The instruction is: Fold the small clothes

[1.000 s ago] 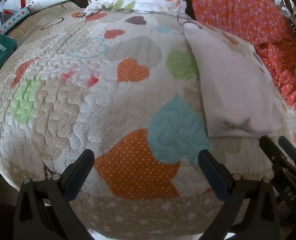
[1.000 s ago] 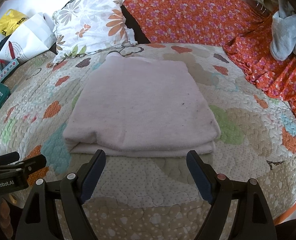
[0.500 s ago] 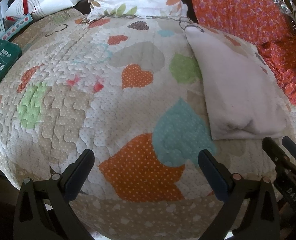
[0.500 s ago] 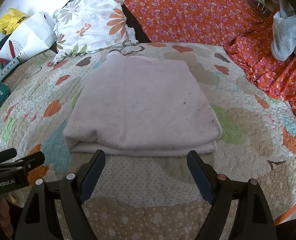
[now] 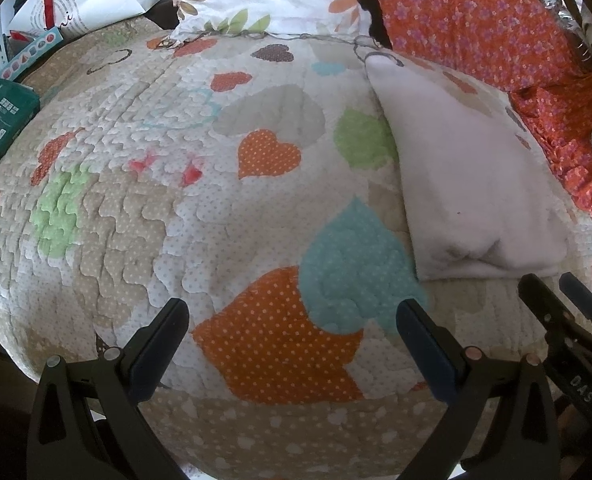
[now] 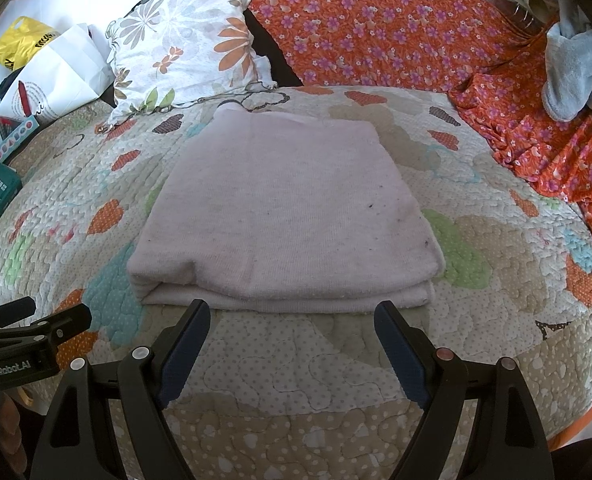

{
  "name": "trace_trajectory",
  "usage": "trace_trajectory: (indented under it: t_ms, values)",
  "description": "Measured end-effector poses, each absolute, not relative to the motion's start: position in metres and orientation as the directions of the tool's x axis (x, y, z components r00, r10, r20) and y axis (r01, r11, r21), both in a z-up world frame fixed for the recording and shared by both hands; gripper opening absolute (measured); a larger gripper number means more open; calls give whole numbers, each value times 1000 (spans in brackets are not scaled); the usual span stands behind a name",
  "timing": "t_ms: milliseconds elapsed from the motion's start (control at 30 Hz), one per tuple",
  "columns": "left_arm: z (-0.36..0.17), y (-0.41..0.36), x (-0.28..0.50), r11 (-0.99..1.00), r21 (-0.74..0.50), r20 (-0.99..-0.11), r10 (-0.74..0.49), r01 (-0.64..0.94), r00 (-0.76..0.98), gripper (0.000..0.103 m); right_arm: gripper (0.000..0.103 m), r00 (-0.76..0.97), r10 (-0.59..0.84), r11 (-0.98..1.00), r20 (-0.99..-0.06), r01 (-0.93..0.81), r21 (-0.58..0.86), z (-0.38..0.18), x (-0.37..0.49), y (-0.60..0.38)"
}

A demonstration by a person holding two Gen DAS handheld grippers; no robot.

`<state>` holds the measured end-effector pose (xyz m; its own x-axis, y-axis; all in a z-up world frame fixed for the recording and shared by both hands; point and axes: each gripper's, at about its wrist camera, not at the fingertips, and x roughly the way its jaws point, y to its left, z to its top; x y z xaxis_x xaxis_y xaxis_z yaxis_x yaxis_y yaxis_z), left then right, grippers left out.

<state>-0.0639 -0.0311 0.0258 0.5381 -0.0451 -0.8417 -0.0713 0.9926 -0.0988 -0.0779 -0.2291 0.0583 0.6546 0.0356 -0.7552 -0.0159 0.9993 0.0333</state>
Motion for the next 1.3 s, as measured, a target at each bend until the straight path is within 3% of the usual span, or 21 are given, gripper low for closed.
trace_trajectory:
  t_ms: [1300]
  values:
    - [28,-26,-78,987,-153,-818,-102,-44,567,103,89,699,-8,999,-715,-30,-41,60,-90,-218]
